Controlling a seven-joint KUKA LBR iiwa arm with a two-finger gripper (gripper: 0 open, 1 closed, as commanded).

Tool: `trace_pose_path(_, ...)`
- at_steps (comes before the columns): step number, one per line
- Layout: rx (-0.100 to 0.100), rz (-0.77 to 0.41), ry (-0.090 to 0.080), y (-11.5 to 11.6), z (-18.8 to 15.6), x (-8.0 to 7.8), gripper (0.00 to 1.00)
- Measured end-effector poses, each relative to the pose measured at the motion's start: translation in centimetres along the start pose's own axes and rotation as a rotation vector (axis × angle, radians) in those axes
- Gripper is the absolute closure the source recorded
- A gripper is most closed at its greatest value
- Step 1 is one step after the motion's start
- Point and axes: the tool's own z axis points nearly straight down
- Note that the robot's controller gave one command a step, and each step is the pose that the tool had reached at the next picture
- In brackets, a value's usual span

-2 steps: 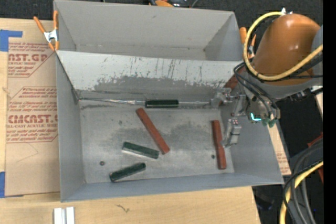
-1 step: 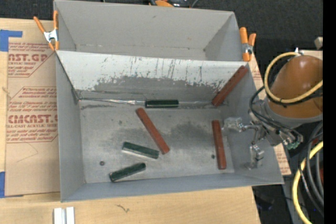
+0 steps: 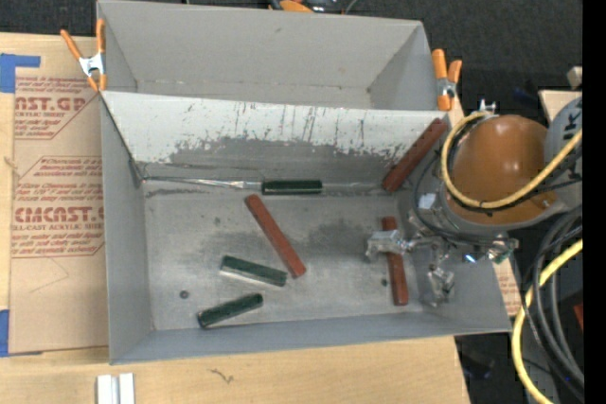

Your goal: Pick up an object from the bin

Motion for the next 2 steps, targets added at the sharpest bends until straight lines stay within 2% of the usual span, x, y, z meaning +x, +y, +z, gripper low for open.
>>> trace_pose_path(1,0.003,0.0,-0.002,-0.1,-0.2,-0.1,1.0)
trace_pose_path(2,0.011,-0.021,-0.005,-0.7,-11.9,-0.4,1.0)
